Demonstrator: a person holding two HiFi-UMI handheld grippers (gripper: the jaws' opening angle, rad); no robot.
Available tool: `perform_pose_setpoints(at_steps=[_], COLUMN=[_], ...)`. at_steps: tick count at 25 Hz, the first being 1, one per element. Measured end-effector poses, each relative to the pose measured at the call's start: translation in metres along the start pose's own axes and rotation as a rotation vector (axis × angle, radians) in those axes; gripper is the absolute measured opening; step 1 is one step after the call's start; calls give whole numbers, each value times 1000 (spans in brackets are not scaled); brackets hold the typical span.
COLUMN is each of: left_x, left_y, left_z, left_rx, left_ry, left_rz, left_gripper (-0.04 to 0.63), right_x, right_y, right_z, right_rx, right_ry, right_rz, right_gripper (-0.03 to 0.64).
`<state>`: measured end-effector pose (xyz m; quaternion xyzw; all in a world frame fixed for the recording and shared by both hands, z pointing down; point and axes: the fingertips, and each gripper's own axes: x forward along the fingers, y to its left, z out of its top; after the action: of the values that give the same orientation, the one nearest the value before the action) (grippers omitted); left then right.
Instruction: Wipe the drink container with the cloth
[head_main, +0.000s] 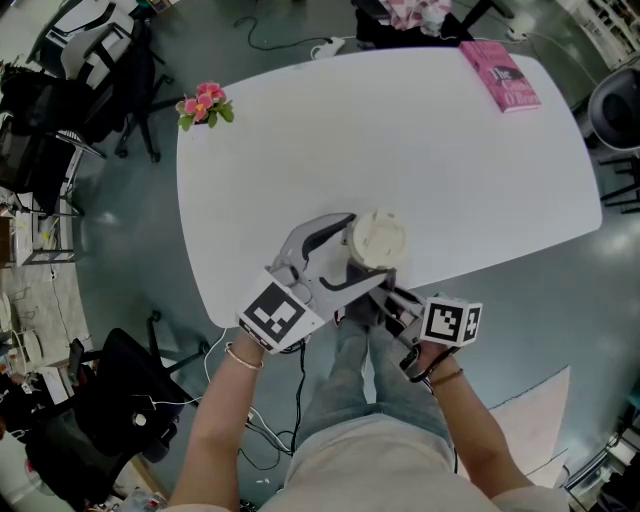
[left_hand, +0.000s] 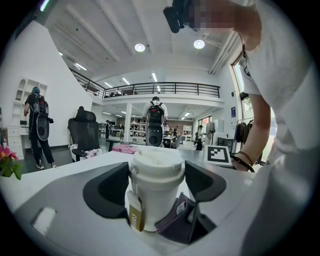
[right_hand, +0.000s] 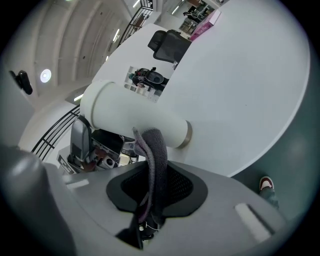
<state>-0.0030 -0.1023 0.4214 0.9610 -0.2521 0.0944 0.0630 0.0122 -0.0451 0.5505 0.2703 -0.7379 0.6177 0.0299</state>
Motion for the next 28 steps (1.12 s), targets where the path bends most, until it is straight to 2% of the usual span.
perform_pose_setpoints(at_steps=[8,12,16,21,25,28], left_x=[0,1,0,-1,-1,-1], left_y=[-1,0,0,-1,0,0], left_z=[0,0,0,0,-1,0], left_rx=[-5,-43,-7,-18,25,7], left_ry=[0,-5,-3,-3,4,8], left_rz=[3,14,3,6,-8,-2], left_gripper=[353,353,353,353,353,353], right_x=[0,1,3,5,6,7], right_y=[-16,-21,-26,-31,-34,-36], right_z=[-4,-5,-6,-7,-8,-8], right_rx=[51,73,92,114,130,147], right_ry=[42,58,72,96,117,128], right_rz=[-103,-136,-162,-185,-200,-212], right_gripper=[67,67,67,67,67,67])
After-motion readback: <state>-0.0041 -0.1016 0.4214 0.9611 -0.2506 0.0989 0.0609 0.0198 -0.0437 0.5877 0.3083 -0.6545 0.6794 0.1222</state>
